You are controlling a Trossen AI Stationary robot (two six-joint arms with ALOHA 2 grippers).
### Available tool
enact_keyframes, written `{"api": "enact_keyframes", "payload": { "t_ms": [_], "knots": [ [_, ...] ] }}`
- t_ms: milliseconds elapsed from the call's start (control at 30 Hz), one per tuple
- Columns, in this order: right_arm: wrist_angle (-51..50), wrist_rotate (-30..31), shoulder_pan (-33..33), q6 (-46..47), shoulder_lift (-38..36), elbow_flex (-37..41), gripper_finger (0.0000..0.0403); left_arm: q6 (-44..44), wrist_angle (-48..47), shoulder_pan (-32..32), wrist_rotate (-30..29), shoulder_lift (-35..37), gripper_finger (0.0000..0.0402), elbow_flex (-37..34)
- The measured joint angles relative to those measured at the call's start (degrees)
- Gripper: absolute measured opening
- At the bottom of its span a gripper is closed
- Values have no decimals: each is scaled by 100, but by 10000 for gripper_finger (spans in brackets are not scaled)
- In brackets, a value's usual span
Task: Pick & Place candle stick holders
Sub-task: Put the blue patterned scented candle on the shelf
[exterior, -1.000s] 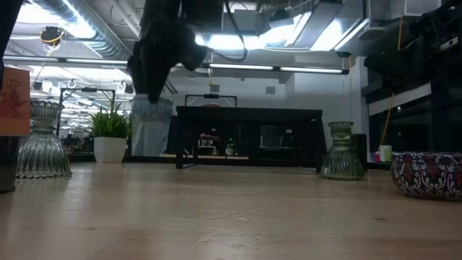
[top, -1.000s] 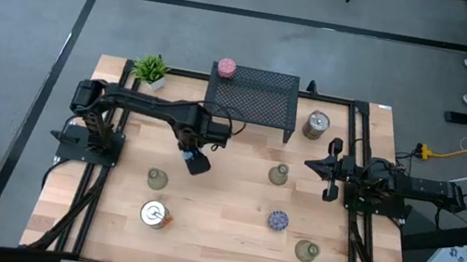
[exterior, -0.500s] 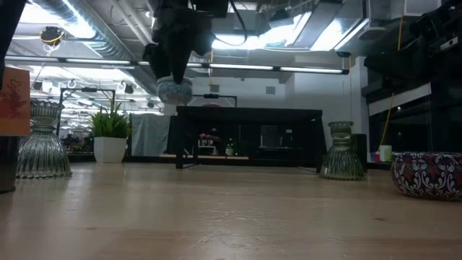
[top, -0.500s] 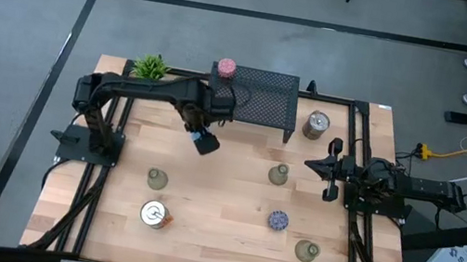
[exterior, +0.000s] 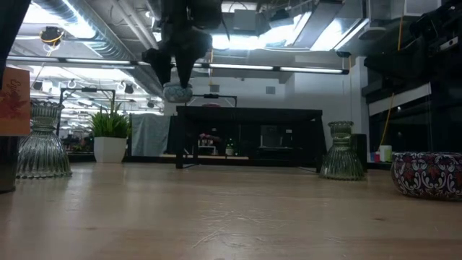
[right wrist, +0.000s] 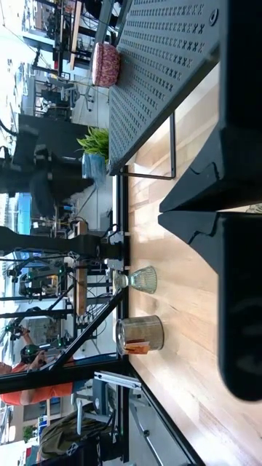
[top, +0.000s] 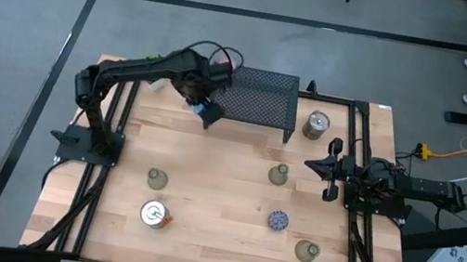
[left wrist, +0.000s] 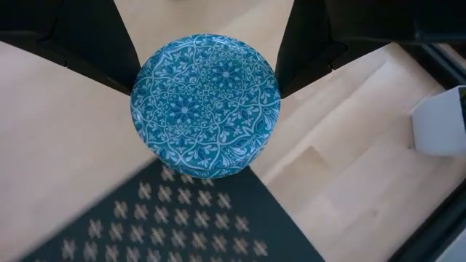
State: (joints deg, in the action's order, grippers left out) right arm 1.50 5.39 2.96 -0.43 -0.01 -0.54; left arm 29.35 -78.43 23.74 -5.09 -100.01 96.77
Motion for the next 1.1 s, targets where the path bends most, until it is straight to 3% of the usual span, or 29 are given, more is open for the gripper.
{"api": "enact_keyframes", "payload": {
  "t_ms": [267, 600, 1100],
  "knots": [
    [-1, 2, 1, -2, 0, 0, 0, 96, 241, 202, 45, 0, 296, 4],
    [0, 2, 0, 0, 0, 0, 0, -62, 68, 398, -109, -35, 297, 680],
    [-1, 2, 0, -1, 0, -1, 0, -393, 94, 536, -144, -749, 297, 1310]
  ]
}}
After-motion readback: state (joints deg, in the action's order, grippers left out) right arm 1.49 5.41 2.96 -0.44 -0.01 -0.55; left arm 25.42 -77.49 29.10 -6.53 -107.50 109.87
